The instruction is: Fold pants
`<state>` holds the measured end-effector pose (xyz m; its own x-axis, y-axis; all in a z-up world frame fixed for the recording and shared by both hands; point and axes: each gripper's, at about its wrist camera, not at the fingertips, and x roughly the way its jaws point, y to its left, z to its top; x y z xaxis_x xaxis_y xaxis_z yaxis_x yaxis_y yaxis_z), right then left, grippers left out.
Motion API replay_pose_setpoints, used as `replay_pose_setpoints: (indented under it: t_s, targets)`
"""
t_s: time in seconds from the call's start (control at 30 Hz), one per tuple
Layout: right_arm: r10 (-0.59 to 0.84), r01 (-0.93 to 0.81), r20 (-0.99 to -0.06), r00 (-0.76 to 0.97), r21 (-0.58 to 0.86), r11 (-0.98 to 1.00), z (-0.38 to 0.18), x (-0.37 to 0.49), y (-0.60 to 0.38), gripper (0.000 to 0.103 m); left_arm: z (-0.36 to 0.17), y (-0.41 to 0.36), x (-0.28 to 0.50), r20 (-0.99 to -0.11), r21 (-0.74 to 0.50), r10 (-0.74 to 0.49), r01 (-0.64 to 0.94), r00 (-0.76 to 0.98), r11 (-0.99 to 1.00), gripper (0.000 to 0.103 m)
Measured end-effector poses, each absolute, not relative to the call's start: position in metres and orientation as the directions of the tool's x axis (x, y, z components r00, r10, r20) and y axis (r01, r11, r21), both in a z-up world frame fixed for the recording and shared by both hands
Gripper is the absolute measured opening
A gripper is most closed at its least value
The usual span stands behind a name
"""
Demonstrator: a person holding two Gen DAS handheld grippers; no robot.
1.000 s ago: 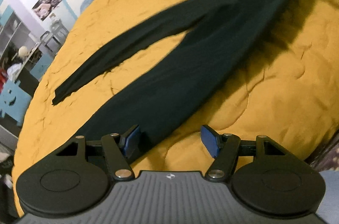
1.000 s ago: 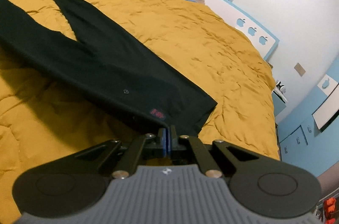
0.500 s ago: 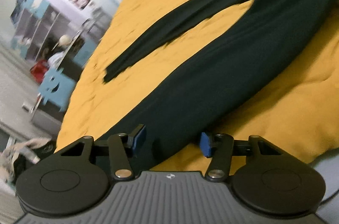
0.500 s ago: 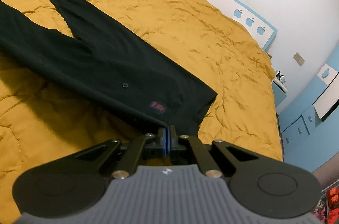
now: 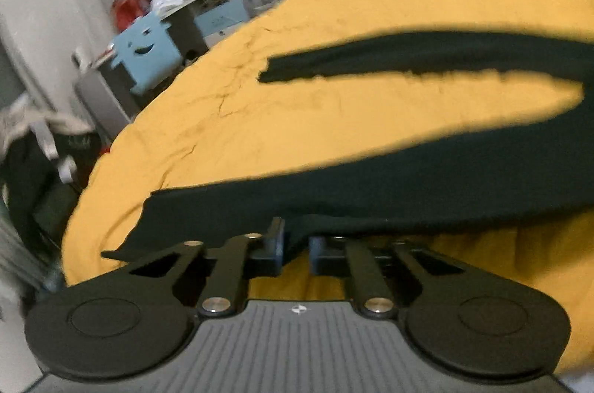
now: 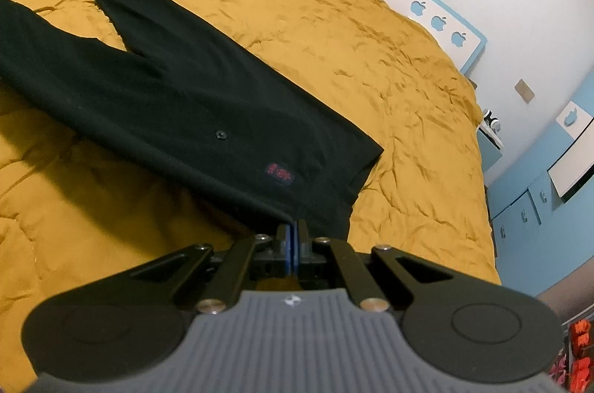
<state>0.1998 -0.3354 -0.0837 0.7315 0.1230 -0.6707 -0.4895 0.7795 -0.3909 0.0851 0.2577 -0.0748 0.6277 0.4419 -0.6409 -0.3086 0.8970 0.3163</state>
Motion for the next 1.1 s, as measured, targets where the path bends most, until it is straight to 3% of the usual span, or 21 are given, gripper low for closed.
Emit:
replay_pose_setpoints:
  t_s: [0.23,0.57,1.1]
  targets:
    - [0.133,-0.477,-0.673,0.728,-0.357,0.803,-0.068,0.222,-0.336,0.0,-0.028,0.271,0.11,-0.612,0.168,0.406,-0.39,0.679,0.905,0.002]
    - [0.146,-0.456,-0.647,0.749,-0.342,0.822,-0.041,0.319,-0.331,0.0,0.002,0.279,0.246,-0.595,0.202,0.478,-0.456,0.646,0.867,0.001]
    - [0.12,-0.483,-0.75,0.651,-0.286,0.828,-0.132,0.512,-0.312,0.0,-0.078,0.272,0.448,-0.65,0.392,0.596,-0.464,0.472,0.795,0.002]
